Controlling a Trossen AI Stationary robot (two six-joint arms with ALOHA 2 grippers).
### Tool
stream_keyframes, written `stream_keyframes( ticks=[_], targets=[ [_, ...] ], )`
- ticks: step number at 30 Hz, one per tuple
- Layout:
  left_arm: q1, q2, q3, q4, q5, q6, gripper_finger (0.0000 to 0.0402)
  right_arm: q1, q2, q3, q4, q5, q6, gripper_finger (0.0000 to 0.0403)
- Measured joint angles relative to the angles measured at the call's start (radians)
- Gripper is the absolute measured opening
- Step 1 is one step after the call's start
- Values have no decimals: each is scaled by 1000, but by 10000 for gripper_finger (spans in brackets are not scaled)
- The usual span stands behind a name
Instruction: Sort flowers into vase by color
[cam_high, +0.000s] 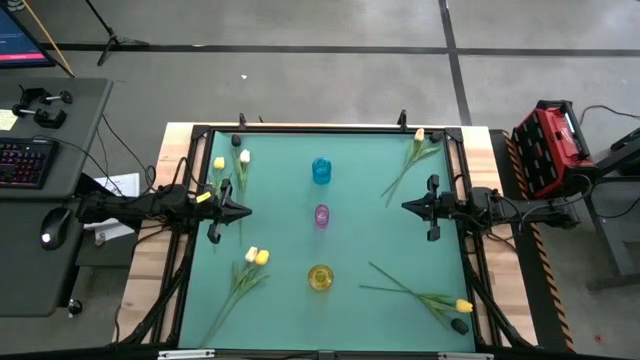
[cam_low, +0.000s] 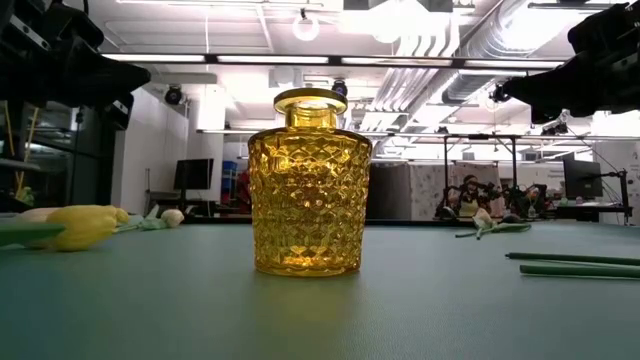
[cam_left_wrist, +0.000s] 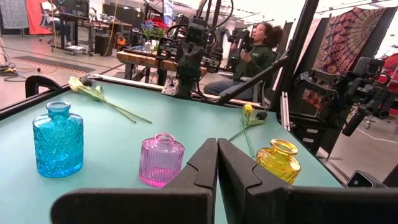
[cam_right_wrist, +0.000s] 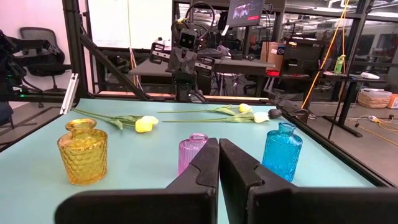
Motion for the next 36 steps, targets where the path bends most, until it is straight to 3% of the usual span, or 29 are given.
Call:
stream_keyframes(
  ticks=[13, 15, 18, 20, 22, 24, 26, 31, 36],
  targets=[
    [0, 0, 0, 0, 0, 0, 0, 0, 0, 0, 22, 1, 5, 0],
    [0, 0, 0, 0, 0, 0, 0, 0, 6, 0, 174, 5, 39, 0],
    [0, 0, 0, 0, 0, 0, 0, 0, 8, 0, 539, 47, 160, 0],
    [0, 0, 0, 0, 0, 0, 0, 0, 10, 0, 765, 179, 273, 0],
    [0, 0, 0, 0, 0, 0, 0, 0, 10, 11, 844, 380, 417, 0],
    [0, 0, 0, 0, 0, 0, 0, 0, 22, 61, 688, 484, 519, 0],
    [0, 0, 0, 0, 0, 0, 0, 0, 86, 147, 414, 479, 605, 0],
    [0, 0, 0, 0, 0, 0, 0, -61, 387, 401, -41, 576, 832, 0],
    [0, 0, 0, 0, 0, 0, 0, -228, 675, 628, -476, 547, 985, 0]
  ],
)
